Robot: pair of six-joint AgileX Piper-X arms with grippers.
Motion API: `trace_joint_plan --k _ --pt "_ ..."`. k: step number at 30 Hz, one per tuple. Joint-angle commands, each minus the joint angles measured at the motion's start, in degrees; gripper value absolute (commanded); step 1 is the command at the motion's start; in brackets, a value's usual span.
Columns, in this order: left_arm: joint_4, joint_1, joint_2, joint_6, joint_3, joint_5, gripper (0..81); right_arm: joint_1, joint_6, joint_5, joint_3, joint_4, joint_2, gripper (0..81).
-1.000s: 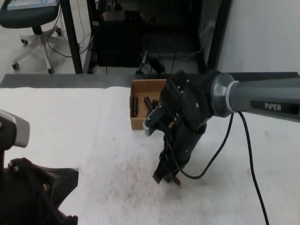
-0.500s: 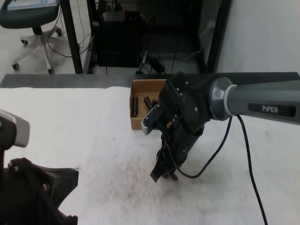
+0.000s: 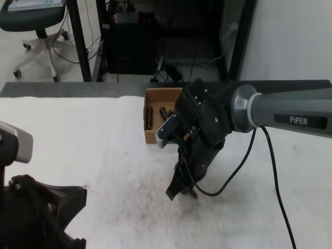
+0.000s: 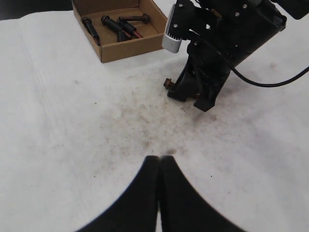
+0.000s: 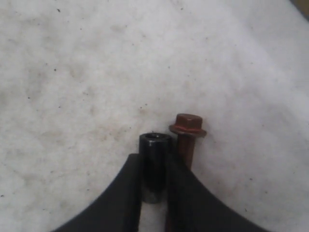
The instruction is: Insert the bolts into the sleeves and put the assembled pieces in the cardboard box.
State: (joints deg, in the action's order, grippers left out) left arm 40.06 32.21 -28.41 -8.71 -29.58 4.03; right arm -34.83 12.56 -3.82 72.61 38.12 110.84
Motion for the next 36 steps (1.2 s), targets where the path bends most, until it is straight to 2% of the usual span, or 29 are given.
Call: trace_joint_plan --k 1,7,16,18,23,25,27,31,36 --pt "-0.4 -0.1 0.3 -0.4 -0.1 -0.5 0.3 0.1 0.4 1.3 0.0 0.4 0.1 0.8" --pt "-0.4 -0.1 0.3 -0.4 -0.1 -0.5 0.3 -0.1 -0.1 -3.9 0.0 -1.1 -2.5 0.8" --pt "-0.4 -0.1 0.3 -0.4 -0.1 -0.5 0.3 0.4 -0.1 -3.6 0.0 -0.8 -3.4 1.2" --pt "-0.4 -0.1 0.3 -0.4 -0.1 -0.5 0.3 0.7 -0.1 -3.6 0.0 -0.8 -3.4 6.4" --pt "-0.4 -0.1 0.3 -0.4 -0.1 -0.5 0.3 0.8 -0.1 -3.2 0.0 -1.7 -3.4 27.7" --pt "-0.4 -0.1 0.3 -0.4 -0.1 -0.5 0.3 0.8 0.1 -0.7 0.0 -2.5 -3.4 33.5" --pt "-0.4 -0.1 0.3 -0.6 -0.1 -0.5 0.3 1.1 1.2 1.0 0.0 -3.2 -3.4 32.6" --pt "-0.4 -0.1 0.3 -0.8 -0.1 -0.5 0.3 2.2 1.7 1.0 0.0 -3.9 -2.7 26.0" --pt "-0.4 -0.1 0.3 -0.8 -0.1 -0.5 0.3 2.8 1.7 0.4 0.0 -3.9 -2.3 25.3"
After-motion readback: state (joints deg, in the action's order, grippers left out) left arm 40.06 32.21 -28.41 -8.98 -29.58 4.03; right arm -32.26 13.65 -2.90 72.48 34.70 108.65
